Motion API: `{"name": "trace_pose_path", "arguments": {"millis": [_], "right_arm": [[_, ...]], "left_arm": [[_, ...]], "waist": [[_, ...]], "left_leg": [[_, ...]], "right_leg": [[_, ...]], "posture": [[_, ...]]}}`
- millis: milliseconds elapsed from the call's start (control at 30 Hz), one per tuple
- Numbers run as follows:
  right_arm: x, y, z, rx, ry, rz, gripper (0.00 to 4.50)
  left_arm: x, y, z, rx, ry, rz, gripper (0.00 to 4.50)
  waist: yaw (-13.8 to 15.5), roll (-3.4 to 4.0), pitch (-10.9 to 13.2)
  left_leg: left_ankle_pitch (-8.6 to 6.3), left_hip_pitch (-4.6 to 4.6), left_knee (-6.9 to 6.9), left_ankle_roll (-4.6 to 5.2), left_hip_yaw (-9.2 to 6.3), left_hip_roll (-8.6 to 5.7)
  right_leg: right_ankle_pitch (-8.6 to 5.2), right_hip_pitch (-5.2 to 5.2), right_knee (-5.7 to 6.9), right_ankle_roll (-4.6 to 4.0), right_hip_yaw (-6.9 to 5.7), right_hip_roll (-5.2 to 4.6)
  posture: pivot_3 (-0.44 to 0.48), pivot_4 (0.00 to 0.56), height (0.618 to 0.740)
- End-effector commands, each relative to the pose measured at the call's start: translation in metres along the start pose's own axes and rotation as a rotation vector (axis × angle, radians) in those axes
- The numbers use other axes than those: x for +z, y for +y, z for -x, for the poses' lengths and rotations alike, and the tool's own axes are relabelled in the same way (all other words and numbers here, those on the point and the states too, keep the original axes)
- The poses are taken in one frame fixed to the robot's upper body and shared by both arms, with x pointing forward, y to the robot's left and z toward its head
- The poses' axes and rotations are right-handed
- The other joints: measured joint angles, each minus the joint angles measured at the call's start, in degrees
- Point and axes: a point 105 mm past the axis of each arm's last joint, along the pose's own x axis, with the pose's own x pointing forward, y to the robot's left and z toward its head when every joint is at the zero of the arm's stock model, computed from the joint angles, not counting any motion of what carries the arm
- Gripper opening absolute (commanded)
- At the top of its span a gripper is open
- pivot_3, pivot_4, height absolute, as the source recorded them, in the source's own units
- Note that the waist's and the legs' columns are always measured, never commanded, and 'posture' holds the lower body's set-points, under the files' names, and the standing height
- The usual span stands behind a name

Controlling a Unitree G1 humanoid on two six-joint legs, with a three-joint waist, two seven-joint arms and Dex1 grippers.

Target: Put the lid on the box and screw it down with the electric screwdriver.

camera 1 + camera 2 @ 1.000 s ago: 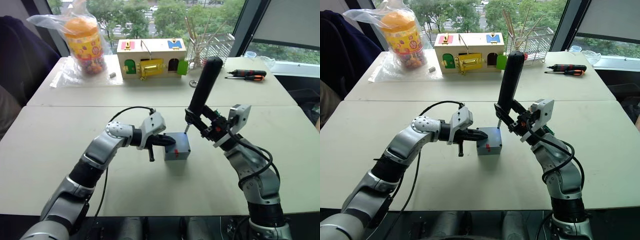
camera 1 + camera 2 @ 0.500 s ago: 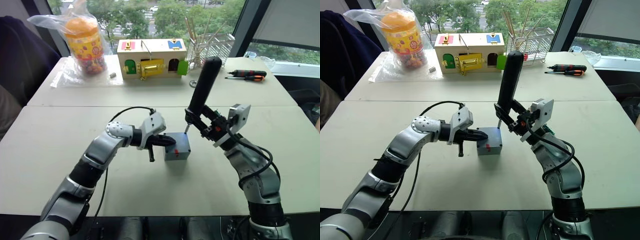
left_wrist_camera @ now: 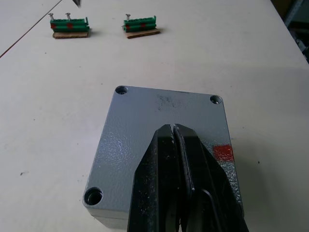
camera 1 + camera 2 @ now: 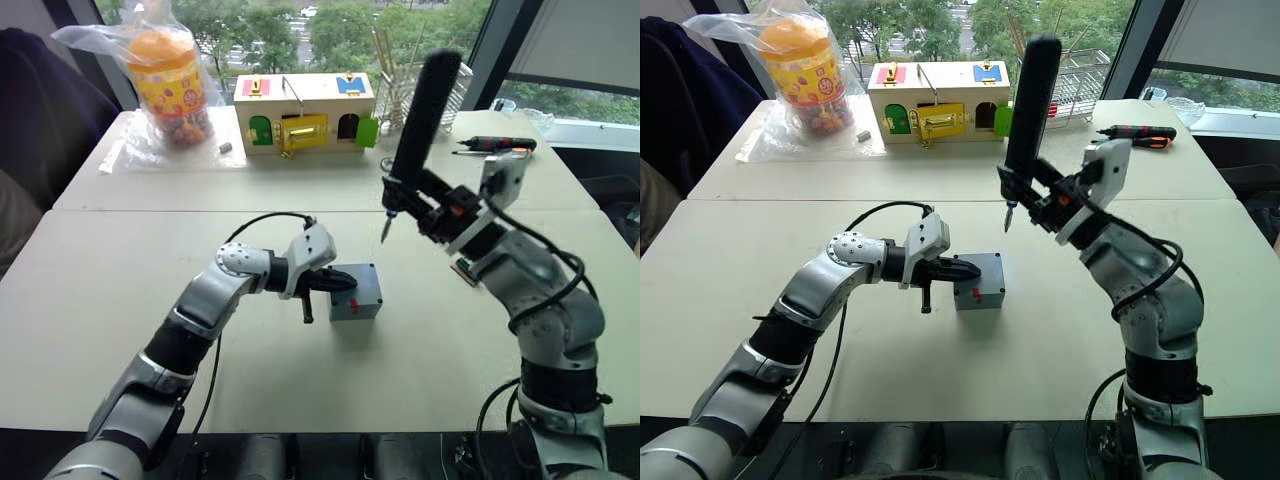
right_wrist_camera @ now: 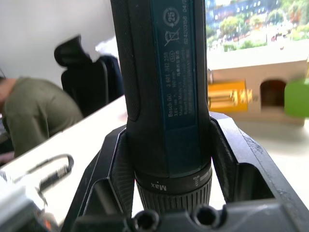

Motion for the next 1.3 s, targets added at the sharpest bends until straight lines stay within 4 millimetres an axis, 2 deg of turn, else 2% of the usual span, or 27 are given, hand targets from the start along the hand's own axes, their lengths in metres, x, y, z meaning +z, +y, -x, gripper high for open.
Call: {"name": "trace_pose_path", "arguments": {"millis": [33,133,200,333,433,567,700,867,967,1067,1300], "right_arm": [[0.034,-0.004,-0.001,-0.049,-0.094,-0.024,1.78],[0.035,-0.013,-0.007,-0.099,-0.059,-0.102,1.78],[0.035,-0.022,-0.008,-0.133,-0.005,-0.126,1.78],[0.040,-0.048,0.000,-0.216,0.100,-0.099,1.78],[0.039,-0.078,0.019,-0.317,0.262,0.021,1.78],[0.033,-0.114,0.059,-0.420,0.536,0.053,1.78],[0.012,-0.136,0.115,-0.511,0.842,-0.108,1.78],[-0.008,-0.139,0.147,-0.523,1.001,-0.273,1.78],[-0.030,-0.147,0.172,-0.564,1.109,-0.341,1.78],[-0.045,-0.153,0.180,-0.576,1.154,-0.380,1.78],[-0.058,-0.162,0.187,-0.573,1.212,-0.395,1.78]], "left_arm": [[-0.005,0.002,-0.002,0.019,0.018,0.017,0.00],[0.006,0.012,-0.002,0.080,-0.033,0.051,0.00],[0.022,0.025,0.000,0.175,-0.105,0.047,0.00],[0.050,0.041,0.010,0.282,-0.234,0.041,0.00],[0.057,0.031,0.017,0.178,-0.231,0.038,0.00],[0.067,0.001,0.028,-0.059,-0.241,0.030,0.00],[0.058,-0.021,0.027,-0.163,-0.150,-0.054,0.00],[0.049,-0.033,0.022,-0.197,-0.107,-0.103,0.00],[0.045,-0.041,0.015,-0.203,-0.098,-0.112,0.00],[0.040,-0.045,0.014,-0.191,-0.094,-0.096,0.00],[0.034,-0.041,0.020,-0.139,-0.091,-0.066,0.00]], "waist": [[0.0,0.00,0.0],[0.0,0.00,0.0],[0.0,0.02,0.0],[0.1,0.03,0.1],[0.0,0.07,0.2],[0.0,0.16,0.2],[-0.1,0.20,0.3],[-0.4,0.27,0.3],[-0.3,0.30,0.3],[-0.1,0.32,0.3],[0.0,0.55,0.4]], "left_leg": [[0.00,0.00,0.00,0.00,0.00,0.00],[0.00,0.00,0.02,0.00,0.02,-0.01],[0.00,-0.01,0.02,0.01,0.02,-0.01],[0.00,-0.15,0.00,0.01,0.03,-0.01],[-0.01,-0.24,-0.02,0.04,0.03,-0.05],[-0.03,-0.25,-0.10,0.07,0.10,-0.04],[-0.03,-0.24,-0.06,0.07,0.14,0.01],[-0.03,-0.15,-0.01,0.07,0.28,0.06],[-0.03,-0.14,-0.05,0.07,0.30,0.06],[-0.03,-0.14,-0.04,0.07,0.32,0.06],[-0.03,-0.14,0.02,0.07,0.32,0.06]], "right_leg": [[0.00,0.00,0.00,0.00,-0.01,0.00],[0.00,0.01,0.01,0.00,0.01,-0.03],[0.01,0.00,0.01,0.00,0.01,-0.03],[0.01,-0.14,0.02,0.00,0.02,-0.04],[0.01,-0.18,0.01,0.01,-0.02,-0.06],[0.01,-0.21,-0.03,0.01,-0.01,-0.05],[0.01,-0.22,-0.13,0.01,0.01,-0.04],[0.03,-0.23,-0.07,-0.02,0.13,-0.03],[0.03,-0.25,-0.09,-0.02,0.15,-0.03],[0.03,-0.24,-0.11,-0.01,0.15,-0.04],[0.03,-0.25,-0.07,-0.01,0.14,-0.04]], "posture": [[0.000,0.150,0.708],[0.000,0.150,0.708],[0.000,0.150,0.708],[0.000,0.150,0.708],[0.000,0.150,0.708],[0.000,0.150,0.708],[0.000,0.150,0.708],[0.000,0.150,0.708],[0.000,0.150,0.708],[0.000,0.150,0.708],[0.000,0.150,0.708]]}}
